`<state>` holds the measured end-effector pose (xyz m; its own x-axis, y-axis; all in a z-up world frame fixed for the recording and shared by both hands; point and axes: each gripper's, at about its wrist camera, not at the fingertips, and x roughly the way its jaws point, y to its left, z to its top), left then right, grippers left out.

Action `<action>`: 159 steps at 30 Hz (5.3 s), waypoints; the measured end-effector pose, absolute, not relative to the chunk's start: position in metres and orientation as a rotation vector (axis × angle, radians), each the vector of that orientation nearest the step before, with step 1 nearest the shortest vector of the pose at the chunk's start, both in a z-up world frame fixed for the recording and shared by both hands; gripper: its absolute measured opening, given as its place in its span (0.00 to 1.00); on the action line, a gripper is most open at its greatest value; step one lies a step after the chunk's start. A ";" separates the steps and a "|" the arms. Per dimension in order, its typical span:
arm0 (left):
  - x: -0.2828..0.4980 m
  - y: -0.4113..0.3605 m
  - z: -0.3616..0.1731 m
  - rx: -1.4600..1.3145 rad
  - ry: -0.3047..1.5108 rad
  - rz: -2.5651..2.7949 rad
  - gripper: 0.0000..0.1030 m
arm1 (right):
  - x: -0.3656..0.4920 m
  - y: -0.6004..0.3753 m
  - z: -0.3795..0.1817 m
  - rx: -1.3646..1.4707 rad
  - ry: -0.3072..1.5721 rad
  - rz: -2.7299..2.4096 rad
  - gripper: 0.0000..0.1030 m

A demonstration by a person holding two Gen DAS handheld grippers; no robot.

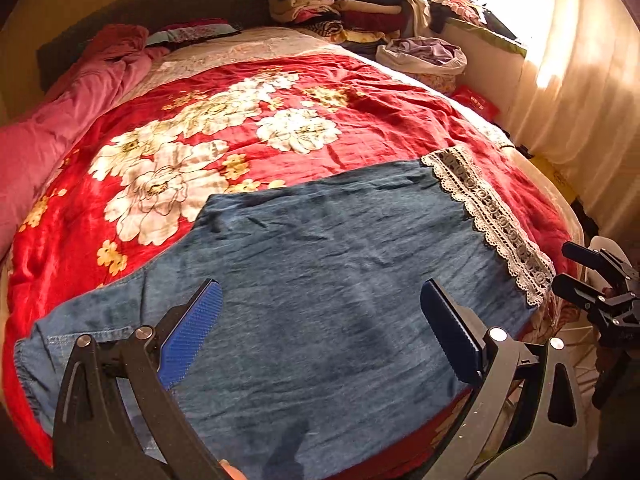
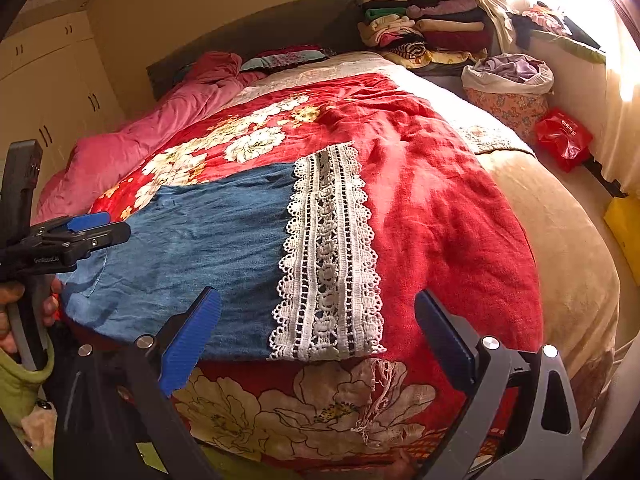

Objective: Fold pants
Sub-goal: 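Grasp the lace-trimmed hem with the left tool while the right tool grasps the lace edge, then lift the lace-trimmed leg with both tools and fold it over the other leg, then lay the folded leg down and open both tools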

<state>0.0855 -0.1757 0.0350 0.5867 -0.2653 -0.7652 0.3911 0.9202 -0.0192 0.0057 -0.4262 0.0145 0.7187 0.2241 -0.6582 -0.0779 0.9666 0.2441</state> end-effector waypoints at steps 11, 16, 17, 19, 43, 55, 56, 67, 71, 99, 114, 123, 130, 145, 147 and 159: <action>0.132 -0.235 0.024 0.230 0.893 -0.481 0.91 | 0.007 -0.432 0.004 0.263 0.773 0.201 0.94; 0.154 -0.262 0.022 0.281 0.876 -0.534 0.91 | 0.014 -0.430 -0.001 0.284 0.783 0.216 0.94; 0.159 -0.267 0.022 0.283 0.878 -0.549 0.90 | 0.016 -0.429 -0.002 0.281 0.787 0.214 0.94; 0.169 -0.278 0.019 0.289 0.883 -0.570 0.90 | 0.019 -0.428 -0.006 0.284 0.796 0.221 0.94; 0.207 -0.327 -0.022 0.336 0.934 -0.831 0.43 | 0.045 -0.416 -0.024 0.353 0.808 0.299 0.54; 0.197 -0.326 -0.019 0.309 0.911 -0.776 0.12 | 0.047 -0.409 -0.020 0.321 0.795 0.327 0.35; 0.197 -0.324 -0.017 0.292 0.906 -0.778 0.11 | 0.046 -0.408 -0.018 0.317 0.795 0.327 0.35; 0.192 -0.240 0.032 -0.052 0.839 -0.830 0.07 | 0.041 -0.362 0.033 0.189 0.713 0.443 0.33; 0.186 -0.191 0.049 -0.120 0.789 -0.794 0.07 | 0.042 -0.321 0.050 0.107 0.684 0.529 0.33; 0.136 0.025 0.007 -0.505 0.844 -0.405 0.44 | 0.015 -0.117 0.000 -0.416 0.722 0.715 0.49; 0.168 -0.011 -0.018 -0.410 0.955 -0.424 0.51 | -0.011 -0.127 -0.007 -0.391 0.744 0.681 0.54; 0.187 -0.017 -0.025 -0.437 0.986 -0.413 0.20 | 0.001 -0.122 -0.012 -0.398 0.778 0.681 0.29; 0.162 -0.007 0.005 -0.454 0.874 -0.426 0.10 | -0.009 -0.129 0.015 -0.360 0.715 0.793 0.16; 0.158 0.002 -0.012 -0.383 0.885 -0.366 0.31 | -0.004 -0.129 0.007 -0.224 0.797 0.871 0.41; 0.147 0.003 -0.002 -0.352 0.853 -0.358 0.38 | -0.006 -0.140 0.017 -0.203 0.778 0.869 0.42; 0.106 0.001 0.032 -0.231 0.776 -0.262 0.54 | 0.015 -0.202 0.030 -0.151 0.755 0.705 0.48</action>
